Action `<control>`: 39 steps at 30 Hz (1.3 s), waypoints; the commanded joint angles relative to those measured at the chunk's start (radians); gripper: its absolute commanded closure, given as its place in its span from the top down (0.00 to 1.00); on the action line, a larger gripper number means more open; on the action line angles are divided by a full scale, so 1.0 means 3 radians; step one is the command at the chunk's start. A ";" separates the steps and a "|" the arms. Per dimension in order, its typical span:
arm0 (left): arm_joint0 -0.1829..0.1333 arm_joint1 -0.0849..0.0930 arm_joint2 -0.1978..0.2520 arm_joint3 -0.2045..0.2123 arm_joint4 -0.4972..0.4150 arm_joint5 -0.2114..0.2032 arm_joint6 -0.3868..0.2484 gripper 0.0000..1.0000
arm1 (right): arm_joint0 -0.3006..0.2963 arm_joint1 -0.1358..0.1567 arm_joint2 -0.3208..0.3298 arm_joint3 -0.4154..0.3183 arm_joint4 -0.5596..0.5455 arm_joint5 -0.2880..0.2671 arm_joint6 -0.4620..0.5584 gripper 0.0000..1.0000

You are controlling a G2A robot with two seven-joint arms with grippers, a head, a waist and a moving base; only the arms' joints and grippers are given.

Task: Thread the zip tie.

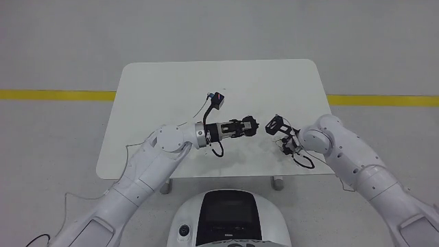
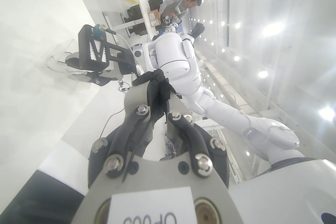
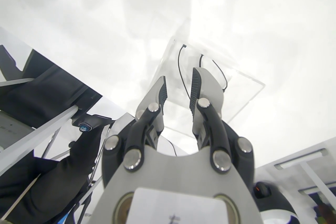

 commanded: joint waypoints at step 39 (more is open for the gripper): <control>0.0000 0.0000 0.0000 0.0000 0.0000 0.0000 0.0000 0.00 | 0.0316 -0.0032 -0.0384 0.0335 0.0282 0.0000 -0.0082 0.18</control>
